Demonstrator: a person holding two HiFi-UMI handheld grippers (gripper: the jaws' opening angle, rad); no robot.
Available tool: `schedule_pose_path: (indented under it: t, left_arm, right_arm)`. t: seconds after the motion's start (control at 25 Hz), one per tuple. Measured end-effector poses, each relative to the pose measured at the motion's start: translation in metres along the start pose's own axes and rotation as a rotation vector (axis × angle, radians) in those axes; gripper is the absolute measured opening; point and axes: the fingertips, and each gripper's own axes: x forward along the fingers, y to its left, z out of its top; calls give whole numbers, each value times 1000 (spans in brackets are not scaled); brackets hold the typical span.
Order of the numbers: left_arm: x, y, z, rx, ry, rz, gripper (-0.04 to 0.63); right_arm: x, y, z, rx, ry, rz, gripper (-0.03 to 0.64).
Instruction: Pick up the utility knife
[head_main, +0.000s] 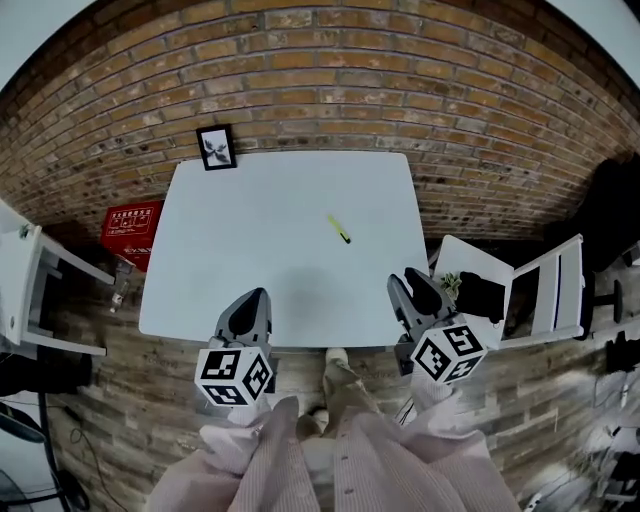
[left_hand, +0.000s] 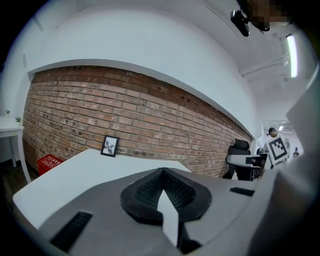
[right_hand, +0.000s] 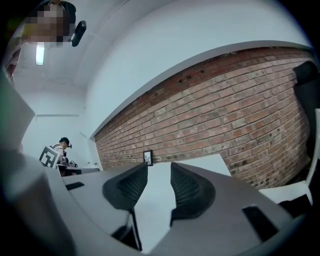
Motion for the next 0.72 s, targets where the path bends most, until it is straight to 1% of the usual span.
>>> schedule_pose_path:
  t: [0.2, 0.72]
  left_arm:
    - [36, 6, -4, -19, 37, 11, -6]
    - [102, 12, -26, -49, 132, 33, -6]
  right_arm:
    - [35, -19, -3, 11, 41, 24, 146]
    - [99, -57, -29, 42, 168, 79, 146]
